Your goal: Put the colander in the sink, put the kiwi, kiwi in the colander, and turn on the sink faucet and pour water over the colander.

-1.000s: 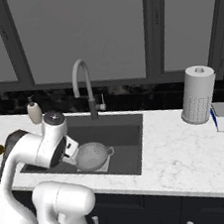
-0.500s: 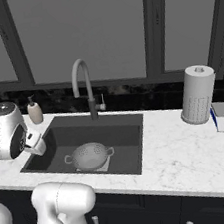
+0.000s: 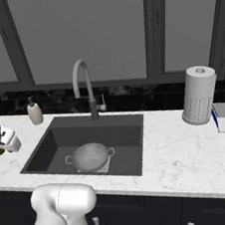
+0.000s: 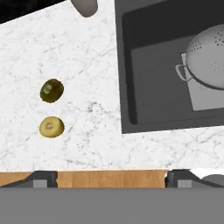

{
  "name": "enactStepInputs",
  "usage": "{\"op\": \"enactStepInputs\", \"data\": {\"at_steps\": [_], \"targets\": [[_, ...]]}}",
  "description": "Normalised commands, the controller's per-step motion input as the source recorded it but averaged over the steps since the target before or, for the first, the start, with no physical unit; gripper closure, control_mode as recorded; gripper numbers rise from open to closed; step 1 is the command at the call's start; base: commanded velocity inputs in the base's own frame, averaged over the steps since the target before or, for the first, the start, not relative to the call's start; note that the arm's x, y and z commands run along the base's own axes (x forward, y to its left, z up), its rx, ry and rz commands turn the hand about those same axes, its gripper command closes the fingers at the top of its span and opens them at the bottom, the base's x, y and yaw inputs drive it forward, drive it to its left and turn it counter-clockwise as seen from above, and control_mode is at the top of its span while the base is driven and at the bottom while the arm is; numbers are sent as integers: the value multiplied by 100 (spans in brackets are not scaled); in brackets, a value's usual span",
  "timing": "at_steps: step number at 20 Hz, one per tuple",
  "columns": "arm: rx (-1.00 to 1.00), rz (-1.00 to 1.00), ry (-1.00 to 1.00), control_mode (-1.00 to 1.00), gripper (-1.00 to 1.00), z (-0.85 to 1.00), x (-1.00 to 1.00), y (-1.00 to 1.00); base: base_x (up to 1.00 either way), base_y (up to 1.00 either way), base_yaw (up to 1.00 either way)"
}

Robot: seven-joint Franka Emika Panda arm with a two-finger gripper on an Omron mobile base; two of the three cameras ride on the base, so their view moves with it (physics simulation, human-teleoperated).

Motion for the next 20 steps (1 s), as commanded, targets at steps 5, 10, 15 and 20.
{"op": "enactStepInputs", "data": {"at_steps": [5, 10, 15, 20], "targets": [[2, 0, 1, -100, -100, -1, 42, 78, 0, 0, 0], [0, -7, 1, -100, -100, -17, 50, 82, 0, 0, 0], [6, -7, 13, -100, -100, -13, 43, 45, 0, 0, 0], [2, -5, 14, -100, -100, -32, 36, 22, 0, 0, 0]]}}
